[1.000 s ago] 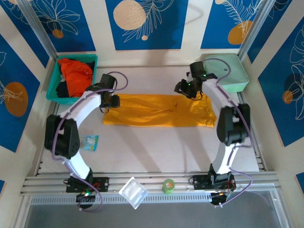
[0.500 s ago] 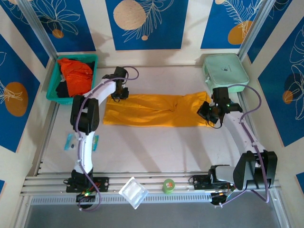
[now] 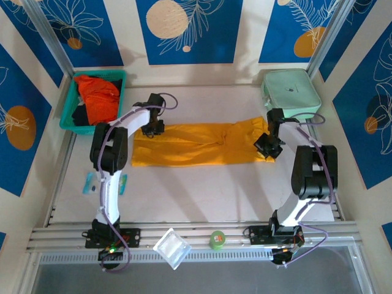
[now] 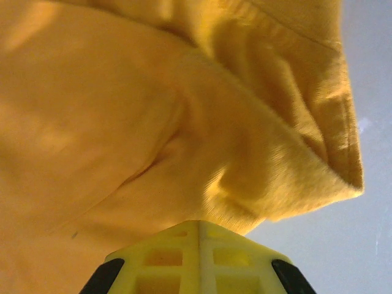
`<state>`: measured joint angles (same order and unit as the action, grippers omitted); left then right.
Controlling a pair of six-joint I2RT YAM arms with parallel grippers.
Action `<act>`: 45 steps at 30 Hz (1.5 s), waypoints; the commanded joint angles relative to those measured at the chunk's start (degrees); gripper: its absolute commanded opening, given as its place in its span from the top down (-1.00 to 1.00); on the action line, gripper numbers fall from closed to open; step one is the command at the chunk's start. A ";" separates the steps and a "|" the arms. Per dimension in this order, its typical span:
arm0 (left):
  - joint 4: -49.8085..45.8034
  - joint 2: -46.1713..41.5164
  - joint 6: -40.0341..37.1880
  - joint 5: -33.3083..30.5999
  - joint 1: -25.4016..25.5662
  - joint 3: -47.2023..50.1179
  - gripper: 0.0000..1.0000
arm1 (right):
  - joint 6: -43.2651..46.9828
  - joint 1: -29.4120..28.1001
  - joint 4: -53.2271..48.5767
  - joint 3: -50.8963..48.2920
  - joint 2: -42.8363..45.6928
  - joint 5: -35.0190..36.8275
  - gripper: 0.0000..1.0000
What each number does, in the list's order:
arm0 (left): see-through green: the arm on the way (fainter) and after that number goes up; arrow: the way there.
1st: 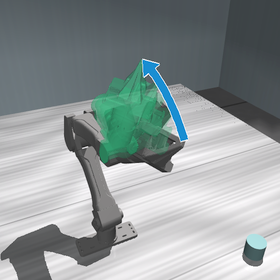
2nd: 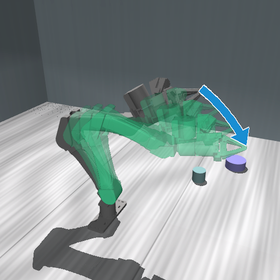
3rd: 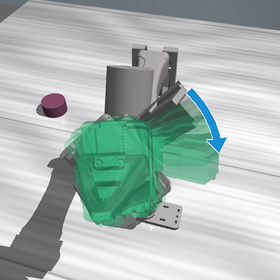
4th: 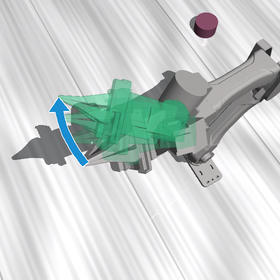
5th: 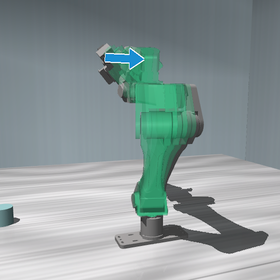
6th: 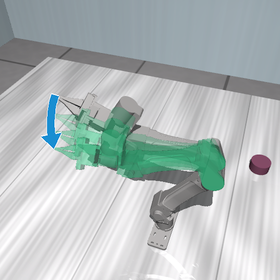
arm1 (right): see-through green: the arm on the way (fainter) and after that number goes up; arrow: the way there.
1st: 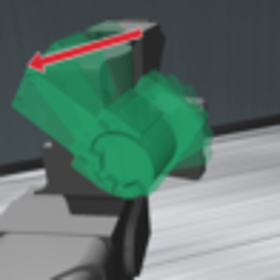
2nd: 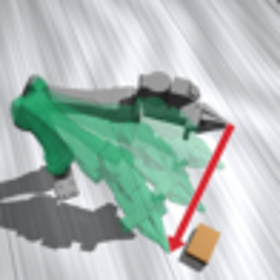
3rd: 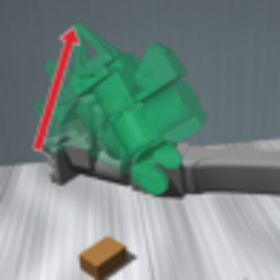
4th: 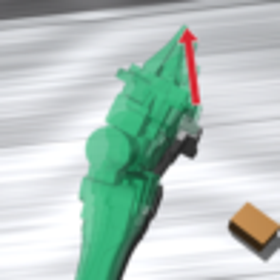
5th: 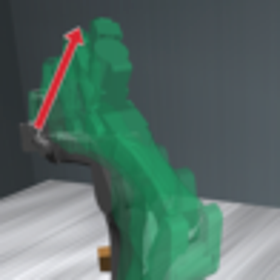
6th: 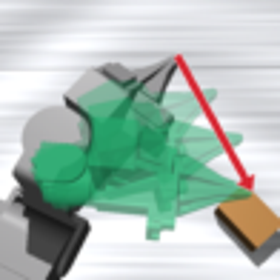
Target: Fold and stack the t-shirts
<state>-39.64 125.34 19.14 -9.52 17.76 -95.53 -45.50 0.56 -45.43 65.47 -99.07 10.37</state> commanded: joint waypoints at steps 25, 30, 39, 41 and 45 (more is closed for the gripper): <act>2.86 -24.83 13.50 5.98 10.34 39.84 0.60 | 19.94 -9.52 -14.03 60.26 -45.34 -1.74 1.00; 3.47 -28.03 18.71 8.82 13.87 45.56 0.55 | 20.09 -12.05 -17.79 78.51 -55.63 -3.46 1.00; 8.16 -36.95 29.78 16.28 21.14 52.02 0.25 | 8.94 -11.58 -10.65 87.88 -62.54 -15.94 1.00; 9.49 -37.59 31.47 18.45 22.80 52.02 0.22 | 6.85 -11.64 -9.18 88.55 -62.90 -18.48 1.00; 8.85 -40.83 33.07 20.52 24.61 51.12 0.18 | 6.15 -11.84 -9.53 91.45 -61.96 -19.59 1.00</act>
<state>-29.15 86.74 48.73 5.80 41.12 -45.08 -36.56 -10.96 -54.59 154.52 -159.81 -5.04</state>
